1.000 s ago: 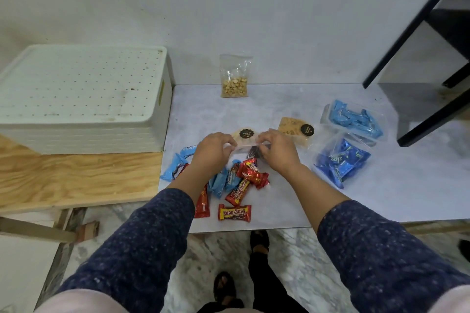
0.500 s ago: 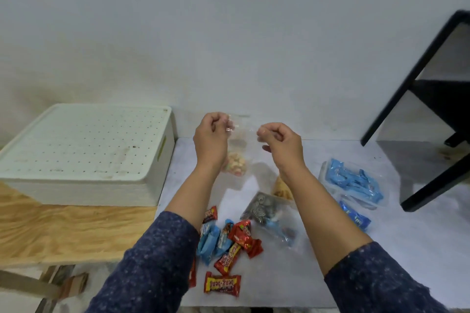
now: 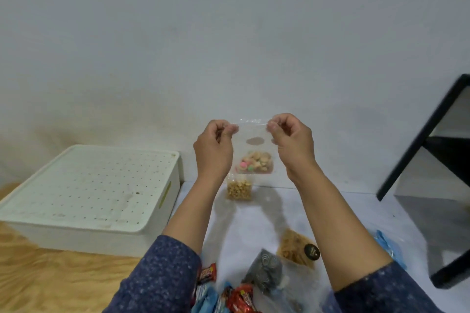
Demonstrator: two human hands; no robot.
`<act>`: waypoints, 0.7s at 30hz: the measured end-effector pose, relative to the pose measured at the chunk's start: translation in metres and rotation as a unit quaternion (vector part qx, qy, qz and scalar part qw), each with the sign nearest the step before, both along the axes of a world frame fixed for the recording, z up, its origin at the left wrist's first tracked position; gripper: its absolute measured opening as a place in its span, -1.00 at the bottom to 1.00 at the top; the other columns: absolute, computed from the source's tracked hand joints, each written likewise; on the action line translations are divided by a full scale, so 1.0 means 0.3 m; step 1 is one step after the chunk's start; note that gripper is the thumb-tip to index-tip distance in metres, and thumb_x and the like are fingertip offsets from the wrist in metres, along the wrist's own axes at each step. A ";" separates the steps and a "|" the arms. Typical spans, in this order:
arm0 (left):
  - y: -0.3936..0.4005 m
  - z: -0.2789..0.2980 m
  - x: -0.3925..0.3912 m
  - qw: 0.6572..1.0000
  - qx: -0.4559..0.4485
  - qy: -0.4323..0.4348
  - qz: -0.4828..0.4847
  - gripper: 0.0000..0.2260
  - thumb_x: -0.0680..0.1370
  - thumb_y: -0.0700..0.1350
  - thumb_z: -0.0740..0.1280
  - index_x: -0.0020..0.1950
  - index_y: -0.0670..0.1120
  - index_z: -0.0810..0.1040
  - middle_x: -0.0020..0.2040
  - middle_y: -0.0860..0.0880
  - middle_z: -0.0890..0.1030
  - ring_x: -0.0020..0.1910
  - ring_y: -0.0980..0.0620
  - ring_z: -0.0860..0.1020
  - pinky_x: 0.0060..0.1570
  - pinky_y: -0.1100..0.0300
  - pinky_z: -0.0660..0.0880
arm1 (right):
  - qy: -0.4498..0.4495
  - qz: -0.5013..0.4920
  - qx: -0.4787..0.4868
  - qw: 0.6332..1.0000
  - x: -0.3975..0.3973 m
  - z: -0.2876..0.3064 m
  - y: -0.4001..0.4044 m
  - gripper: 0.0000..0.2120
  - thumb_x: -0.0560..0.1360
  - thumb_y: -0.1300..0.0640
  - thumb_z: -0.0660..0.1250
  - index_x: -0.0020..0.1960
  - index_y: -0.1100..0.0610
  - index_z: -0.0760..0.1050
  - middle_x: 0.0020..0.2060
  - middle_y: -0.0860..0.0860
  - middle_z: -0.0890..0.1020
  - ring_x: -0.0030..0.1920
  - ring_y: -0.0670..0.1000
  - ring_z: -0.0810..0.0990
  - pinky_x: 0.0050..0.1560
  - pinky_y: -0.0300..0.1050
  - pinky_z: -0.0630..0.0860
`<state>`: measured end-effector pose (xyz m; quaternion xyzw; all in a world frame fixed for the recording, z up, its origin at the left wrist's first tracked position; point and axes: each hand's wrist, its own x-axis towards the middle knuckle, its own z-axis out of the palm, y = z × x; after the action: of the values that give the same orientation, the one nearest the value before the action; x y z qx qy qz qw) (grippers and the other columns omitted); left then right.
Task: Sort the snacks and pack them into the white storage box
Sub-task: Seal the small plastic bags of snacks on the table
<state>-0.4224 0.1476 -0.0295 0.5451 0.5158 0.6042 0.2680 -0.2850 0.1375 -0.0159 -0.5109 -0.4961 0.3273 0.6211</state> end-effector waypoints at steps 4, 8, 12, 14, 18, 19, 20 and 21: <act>0.028 0.039 -0.008 1.000 0.008 0.016 -0.010 -0.78 0.58 -0.15 0.24 -0.22 0.11 0.43 -0.25 0.20 0.63 -0.25 0.09 0.57 -0.24 0.41 0.41 | 0.032 0.012 -0.006 0.999 -0.023 0.028 0.021 -0.81 0.52 0.25 0.30 -0.23 0.04 0.49 -0.25 -0.03 0.57 -0.13 -0.03 0.53 -0.08 -0.14 0.46; 0.069 0.066 -0.034 0.999 0.013 -0.007 -0.029 -0.79 0.58 -0.16 0.24 -0.21 0.09 0.45 -0.26 0.19 0.63 -0.17 0.12 0.60 -0.06 0.25 0.50 | 0.029 0.044 -0.008 0.999 -0.049 0.054 0.033 -0.85 0.48 0.24 0.37 -0.23 0.05 0.56 -0.24 -0.02 0.62 -0.15 -0.07 0.55 -0.14 -0.23 0.46; 0.095 0.070 -0.064 0.992 -0.020 -0.075 -0.104 -0.86 0.56 -0.16 0.29 -0.17 0.02 0.53 -0.23 0.08 0.67 -0.10 0.05 0.65 0.04 0.09 0.57 | 0.033 0.029 0.007 0.999 -0.070 0.071 0.051 -0.84 0.45 0.25 0.40 -0.27 0.05 0.55 -0.34 -0.13 0.60 -0.26 -0.19 0.54 -0.17 -0.32 0.48; 0.104 0.074 -0.078 0.990 -0.020 -0.069 -0.121 -0.89 0.52 -0.17 0.36 -0.18 0.02 0.54 -0.24 0.06 0.68 -0.11 0.06 0.65 0.05 0.09 0.57 | 0.046 0.037 0.001 0.998 -0.077 0.071 0.053 -0.86 0.46 0.23 0.40 -0.24 0.05 0.56 -0.25 -0.05 0.63 -0.17 -0.10 0.56 -0.11 -0.21 0.49; 0.107 0.082 -0.092 0.991 0.002 -0.049 -0.127 -0.85 0.52 -0.20 0.36 -0.19 0.03 0.53 -0.28 0.10 0.67 -0.16 0.13 0.65 0.01 0.17 0.57 | 0.059 0.057 -0.019 0.996 -0.092 0.066 0.041 -0.90 0.47 0.22 0.39 -0.19 0.05 0.60 -0.18 0.00 0.67 -0.10 -0.02 0.61 -0.07 -0.11 0.50; 0.105 0.081 -0.095 0.991 0.003 -0.042 -0.130 -0.85 0.52 -0.20 0.36 -0.19 0.03 0.53 -0.26 0.09 0.67 -0.16 0.14 0.65 0.01 0.19 0.57 | 0.062 0.053 -0.019 0.996 -0.095 0.065 0.039 -0.90 0.46 0.22 0.39 -0.20 0.05 0.61 -0.20 -0.02 0.67 -0.10 -0.03 0.61 -0.08 -0.12 0.50; 0.103 0.080 -0.098 0.990 0.001 -0.038 -0.138 -0.86 0.52 -0.20 0.36 -0.19 0.02 0.53 -0.24 0.08 0.68 -0.15 0.15 0.65 0.01 0.20 0.57 | 0.065 0.045 -0.015 0.997 -0.097 0.066 0.038 -0.89 0.45 0.23 0.40 -0.21 0.06 0.60 -0.22 -0.03 0.66 -0.11 -0.03 0.60 -0.10 -0.15 0.50; 0.100 0.081 -0.102 0.988 -0.006 -0.037 -0.152 -0.87 0.52 -0.19 0.36 -0.18 0.01 0.54 -0.22 0.07 0.68 -0.14 0.17 0.65 0.02 0.20 0.57 | 0.068 0.034 -0.010 0.997 -0.099 0.066 0.037 -0.88 0.44 0.24 0.40 -0.24 0.06 0.60 -0.25 -0.03 0.65 -0.12 -0.03 0.60 -0.11 -0.16 0.50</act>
<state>-0.4528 0.1777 -0.0052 0.5930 0.4203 0.5728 0.3790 -0.3146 0.1487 0.0039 -0.4766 -0.4664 0.3873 0.6366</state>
